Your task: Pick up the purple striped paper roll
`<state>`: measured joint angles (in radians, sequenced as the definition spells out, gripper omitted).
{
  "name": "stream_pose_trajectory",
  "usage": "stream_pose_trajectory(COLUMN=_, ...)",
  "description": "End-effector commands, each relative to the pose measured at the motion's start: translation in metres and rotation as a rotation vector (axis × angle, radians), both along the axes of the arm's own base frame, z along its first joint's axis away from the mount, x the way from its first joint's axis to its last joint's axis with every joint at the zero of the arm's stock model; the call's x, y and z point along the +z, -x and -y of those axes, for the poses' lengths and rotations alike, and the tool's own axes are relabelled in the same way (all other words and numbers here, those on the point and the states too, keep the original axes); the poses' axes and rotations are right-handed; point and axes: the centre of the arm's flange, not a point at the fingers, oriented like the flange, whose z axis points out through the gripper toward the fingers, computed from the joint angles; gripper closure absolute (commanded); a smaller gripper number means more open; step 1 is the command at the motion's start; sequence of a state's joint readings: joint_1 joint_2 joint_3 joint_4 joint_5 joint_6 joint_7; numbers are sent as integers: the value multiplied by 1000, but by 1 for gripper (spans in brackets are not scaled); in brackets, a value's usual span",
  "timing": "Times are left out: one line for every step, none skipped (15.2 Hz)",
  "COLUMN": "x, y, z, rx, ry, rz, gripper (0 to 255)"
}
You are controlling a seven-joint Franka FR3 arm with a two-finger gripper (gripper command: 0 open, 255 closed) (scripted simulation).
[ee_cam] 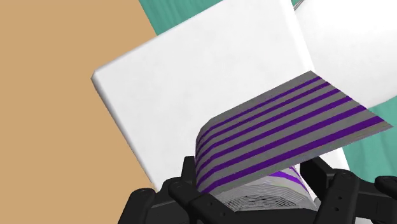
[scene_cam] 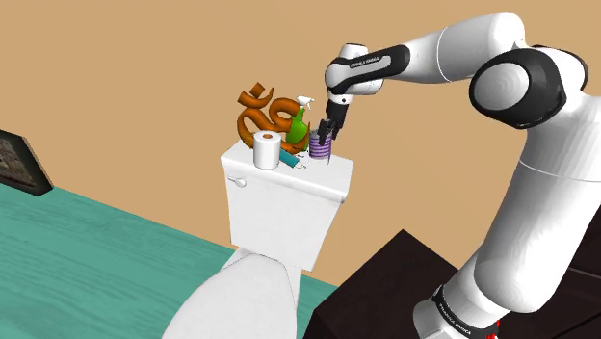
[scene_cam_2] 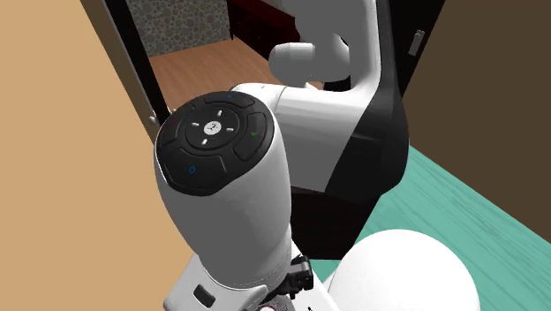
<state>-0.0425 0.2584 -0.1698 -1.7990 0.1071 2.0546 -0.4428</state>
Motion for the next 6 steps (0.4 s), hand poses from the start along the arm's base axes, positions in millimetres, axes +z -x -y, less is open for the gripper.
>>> stream_pose_trajectory(x=11, y=0, z=0, rx=0, ry=0, rz=1, gripper=255)
stream_pose_trajectory(x=17, y=0, z=0, rx=0, ry=0, rz=1, gripper=255)
stream_pose_trajectory(x=22, y=0, z=0, rx=0, ry=0, rz=1, gripper=255)
stream_pose_trajectory(x=27, y=0, z=0, rx=0, ry=0, rz=1, gripper=255)
stream_pose_trajectory(x=28, y=0, z=0, rx=0, ry=0, rz=1, gripper=255)
stream_pose_trajectory(x=28, y=0, z=0, rx=0, ry=0, rz=1, gripper=255)
